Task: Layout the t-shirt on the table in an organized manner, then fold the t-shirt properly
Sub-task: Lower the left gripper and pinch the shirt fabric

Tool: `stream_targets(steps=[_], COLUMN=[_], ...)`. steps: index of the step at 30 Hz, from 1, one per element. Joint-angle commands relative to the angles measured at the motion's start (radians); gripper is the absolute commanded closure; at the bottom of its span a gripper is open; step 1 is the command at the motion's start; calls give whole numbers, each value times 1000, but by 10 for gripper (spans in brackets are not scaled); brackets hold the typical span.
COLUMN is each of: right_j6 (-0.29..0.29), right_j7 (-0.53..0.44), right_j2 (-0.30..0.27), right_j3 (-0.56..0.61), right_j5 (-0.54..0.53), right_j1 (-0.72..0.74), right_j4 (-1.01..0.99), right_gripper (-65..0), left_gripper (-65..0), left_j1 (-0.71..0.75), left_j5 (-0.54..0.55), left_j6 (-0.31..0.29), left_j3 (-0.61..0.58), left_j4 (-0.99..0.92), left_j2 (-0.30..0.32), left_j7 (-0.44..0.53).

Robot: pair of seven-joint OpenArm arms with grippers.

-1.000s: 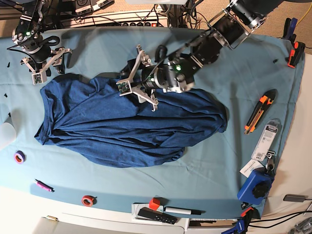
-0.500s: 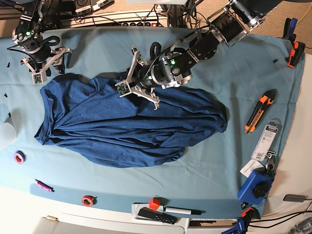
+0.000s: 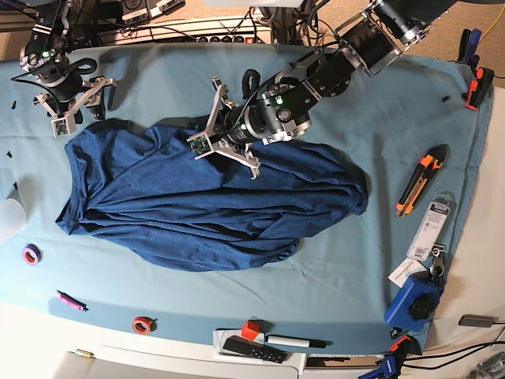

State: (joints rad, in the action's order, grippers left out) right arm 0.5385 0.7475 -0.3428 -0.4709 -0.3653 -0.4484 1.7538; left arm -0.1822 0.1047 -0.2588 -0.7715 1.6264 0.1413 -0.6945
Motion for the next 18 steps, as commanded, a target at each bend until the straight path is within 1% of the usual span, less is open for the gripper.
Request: stream_targets(steps=[1, 4, 6, 10, 15, 18], right_j6=[-5, -5, -5, -6, -6, -6], right_j7=[-26, -29, -42, -47, -47, -45], right_j2=[-14, -14, -14, -14, -14, -14], right_j3=[-9, -9, -9, -9, -9, -9], right_j5=[-8, -8, -8, -8, -8, -11], right_j1=[3, 3, 3, 17, 56, 75], right_j4=[16, 16, 16, 16, 16, 16], right_gripper=[-312, -312, -312, -312, -312, -312], left_gripper=[0, 0, 0, 0, 0, 0], left_j1=[-18, -18, -18, -17, -16, -14], left_j5=[-21, -61, -59, -8, 109, 121], left_j6=[9, 65, 80, 73, -15, -77], left_j3=[19, 70, 118, 212, 285, 288], left_j4=[16, 16, 16, 16, 16, 16], left_j2=[-8, -8, -8, -8, -8, -8], left_j7=[23, 24, 24, 23, 14, 16])
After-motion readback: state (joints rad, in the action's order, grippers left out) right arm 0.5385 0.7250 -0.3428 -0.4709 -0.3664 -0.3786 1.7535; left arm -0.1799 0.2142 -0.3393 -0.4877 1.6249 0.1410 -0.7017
